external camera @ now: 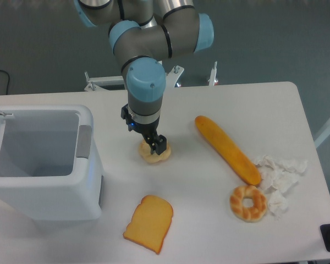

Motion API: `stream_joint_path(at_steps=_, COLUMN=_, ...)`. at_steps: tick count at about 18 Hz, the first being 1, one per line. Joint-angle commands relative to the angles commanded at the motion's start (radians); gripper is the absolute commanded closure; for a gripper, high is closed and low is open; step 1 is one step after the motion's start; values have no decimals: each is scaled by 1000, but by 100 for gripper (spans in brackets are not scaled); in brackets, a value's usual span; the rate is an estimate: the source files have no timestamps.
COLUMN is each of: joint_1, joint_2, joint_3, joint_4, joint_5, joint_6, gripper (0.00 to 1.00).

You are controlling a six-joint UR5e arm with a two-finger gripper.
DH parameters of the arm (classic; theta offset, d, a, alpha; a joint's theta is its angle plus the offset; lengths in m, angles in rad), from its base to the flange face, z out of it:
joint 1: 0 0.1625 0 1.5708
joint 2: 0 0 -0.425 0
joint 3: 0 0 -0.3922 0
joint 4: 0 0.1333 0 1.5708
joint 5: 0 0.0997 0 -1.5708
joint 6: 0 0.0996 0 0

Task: Pick up the round bread
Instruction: 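Close the gripper fingers around the round bun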

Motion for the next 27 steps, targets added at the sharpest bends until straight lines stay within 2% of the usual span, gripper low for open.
stream_joint_path(at_steps=2, joint_1=0, joint_2=1, joint_3=-8, joint_4=-17, joint_5=3, joint_6=-11, gripper=0)
stream_joint_path(at_steps=5, joint_1=2, joint_2=-2, joint_3=-9, joint_4=-44, joint_5=17, joint_6=-129, gripper=0)
stream_joint_path(at_steps=6, joint_1=6, joint_2=-5, joint_3=-17, joint_4=-51, joint_5=55, joint_6=-153, gripper=0)
stream_joint_path(at_steps=8, joint_1=17, joint_2=-18, joint_3=-12, joint_4=-57, joint_5=92, joint_6=-172, gripper=0)
stream_joint_path(at_steps=12, joint_1=29, joint_2=-46, joint_3=-8, joint_4=-57, joint_5=80, joint_6=-294, gripper=0)
stream_joint_path(at_steps=16, joint_1=70, joint_2=-55, joint_3=-12, joint_4=-48, joint_5=58, joint_6=-304, gripper=0)
stream_joint_path(at_steps=27, joint_1=66, joint_2=-130, joint_3=-20, joint_4=-35, joint_5=58, joint_6=-299, gripper=0)
